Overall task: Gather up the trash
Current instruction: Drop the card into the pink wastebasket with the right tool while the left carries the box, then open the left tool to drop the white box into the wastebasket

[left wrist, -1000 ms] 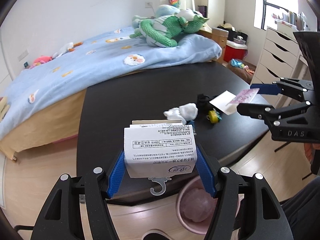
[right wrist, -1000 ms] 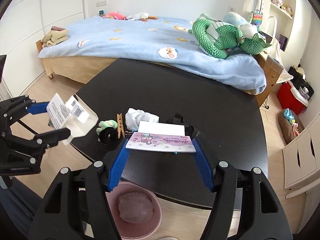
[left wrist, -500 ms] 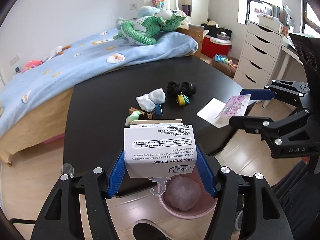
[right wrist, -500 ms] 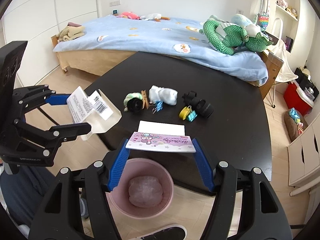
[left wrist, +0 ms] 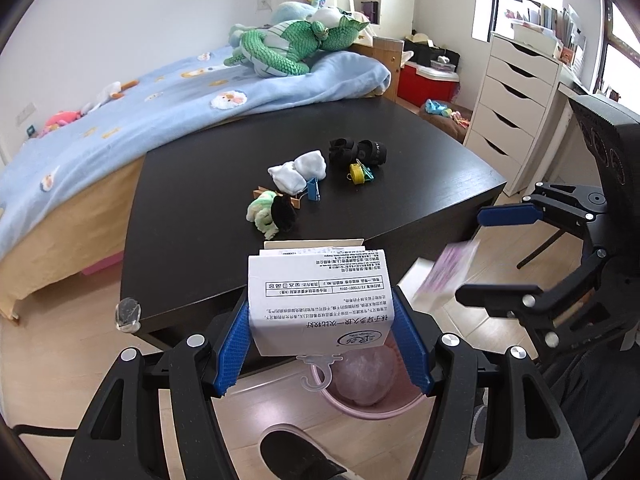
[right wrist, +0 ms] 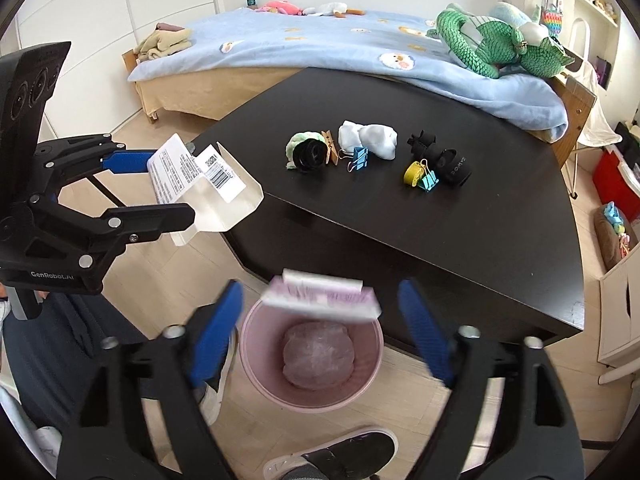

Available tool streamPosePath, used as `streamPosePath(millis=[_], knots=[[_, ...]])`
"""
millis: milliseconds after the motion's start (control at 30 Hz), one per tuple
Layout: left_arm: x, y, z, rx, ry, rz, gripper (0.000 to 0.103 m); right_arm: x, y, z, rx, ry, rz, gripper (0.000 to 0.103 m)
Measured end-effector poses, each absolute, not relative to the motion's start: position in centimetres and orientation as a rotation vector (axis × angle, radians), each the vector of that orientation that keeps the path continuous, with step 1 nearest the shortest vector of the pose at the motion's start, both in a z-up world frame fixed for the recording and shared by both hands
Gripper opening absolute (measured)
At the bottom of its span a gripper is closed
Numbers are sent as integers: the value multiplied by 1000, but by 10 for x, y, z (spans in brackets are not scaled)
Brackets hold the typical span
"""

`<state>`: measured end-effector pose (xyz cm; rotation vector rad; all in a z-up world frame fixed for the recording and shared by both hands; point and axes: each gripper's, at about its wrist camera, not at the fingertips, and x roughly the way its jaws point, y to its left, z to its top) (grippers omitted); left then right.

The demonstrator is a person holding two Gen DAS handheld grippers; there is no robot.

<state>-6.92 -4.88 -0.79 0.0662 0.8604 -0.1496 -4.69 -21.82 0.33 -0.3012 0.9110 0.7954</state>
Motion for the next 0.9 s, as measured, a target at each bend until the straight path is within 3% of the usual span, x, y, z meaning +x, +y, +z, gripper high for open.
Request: streamPosePath(millis=[300,900], knots=[[-65,-56,-18,75,888,-180,63,-39,-226,-1,-265,925,764,97],[-66,-84,-21,99,916,-268,64,-26,-254,30,-202,864,678,98]])
